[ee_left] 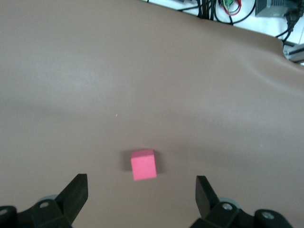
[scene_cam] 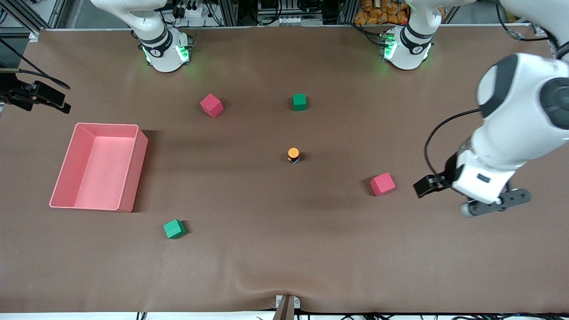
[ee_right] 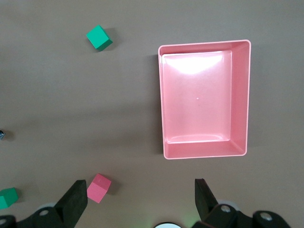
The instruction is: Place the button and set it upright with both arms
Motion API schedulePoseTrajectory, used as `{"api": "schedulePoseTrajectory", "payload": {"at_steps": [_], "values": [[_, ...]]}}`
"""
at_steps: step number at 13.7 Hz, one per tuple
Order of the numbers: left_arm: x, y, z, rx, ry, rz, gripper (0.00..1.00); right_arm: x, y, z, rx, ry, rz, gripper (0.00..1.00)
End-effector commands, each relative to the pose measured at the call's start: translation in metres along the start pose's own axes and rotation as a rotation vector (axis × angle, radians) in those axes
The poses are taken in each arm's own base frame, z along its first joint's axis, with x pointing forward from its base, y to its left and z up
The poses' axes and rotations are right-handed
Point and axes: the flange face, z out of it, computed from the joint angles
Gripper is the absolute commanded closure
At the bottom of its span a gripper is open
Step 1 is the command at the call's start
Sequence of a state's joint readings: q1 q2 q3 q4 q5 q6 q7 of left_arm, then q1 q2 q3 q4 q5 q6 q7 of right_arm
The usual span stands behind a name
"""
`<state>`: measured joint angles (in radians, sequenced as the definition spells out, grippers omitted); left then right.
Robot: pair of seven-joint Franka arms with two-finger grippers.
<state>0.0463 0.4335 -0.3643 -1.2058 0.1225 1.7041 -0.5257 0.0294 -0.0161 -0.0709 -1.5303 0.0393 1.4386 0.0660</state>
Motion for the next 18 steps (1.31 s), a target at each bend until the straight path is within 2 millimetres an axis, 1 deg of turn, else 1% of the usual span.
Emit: {"api": "schedulePoseTrajectory", "payload": {"at_steps": [1,2,3,4,5,7,8,9,10,11,12,13,15,18], "values": [[-0.028,-0.02,-0.045,0.011,-0.025,-0.004,0.0,-0.001,0.003,0.0,0.014,-0.009,0.016,0.0],[-0.037,-0.028,-0.058,0.008,-0.045,-0.013,0.0,-0.001,0.006,0.001,0.015,-0.012,0.021,0.0],[-0.046,-0.046,-0.07,0.003,-0.068,0.004,0.0,-0.001,0.006,0.001,0.015,-0.012,0.021,0.0],[-0.059,-0.061,-0.082,-0.005,-0.072,0.035,0.0,-0.001,0.006,0.001,0.015,-0.012,0.021,0.0],[-0.069,-0.082,-0.089,-0.001,-0.074,0.031,0.0,-0.001,0.006,0.001,0.015,-0.011,0.022,0.0],[-0.089,-0.114,-0.111,0.0,-0.082,0.051,0.0,-0.001,0.001,-0.002,0.014,-0.005,0.013,0.0],[-0.097,-0.12,-0.116,0.008,-0.107,0.064,0.0,-0.001,0.002,-0.001,0.014,-0.008,0.015,0.0],[-0.096,-0.125,-0.119,0.01,-0.105,0.065,0.0,-0.001,0.003,-0.001,0.014,-0.008,0.018,0.0],[-0.091,-0.139,-0.119,0.009,-0.103,0.077,0.0,-0.001,0.003,-0.001,0.014,-0.008,0.018,0.0],[-0.09,-0.151,-0.124,0.007,-0.099,0.076,0.0,-0.001,0.003,-0.001,0.014,-0.008,0.018,0.0],[-0.095,-0.153,-0.131,0.012,-0.093,0.084,0.0,-0.001,0.003,-0.001,0.014,-0.008,0.018,0.0],[-0.095,-0.157,-0.132,0.019,-0.09,0.088,0.0,-0.001,0.002,-0.001,0.014,-0.008,0.015,0.0],[-0.089,-0.183,-0.134,0.013,-0.09,0.131,0.0,-0.001,0.003,-0.001,0.014,-0.008,0.018,0.0],[-0.089,-0.186,-0.135,0.014,-0.091,0.118,0.0,-0.001,0.003,-0.001,0.016,-0.008,0.019,0.0]]}}
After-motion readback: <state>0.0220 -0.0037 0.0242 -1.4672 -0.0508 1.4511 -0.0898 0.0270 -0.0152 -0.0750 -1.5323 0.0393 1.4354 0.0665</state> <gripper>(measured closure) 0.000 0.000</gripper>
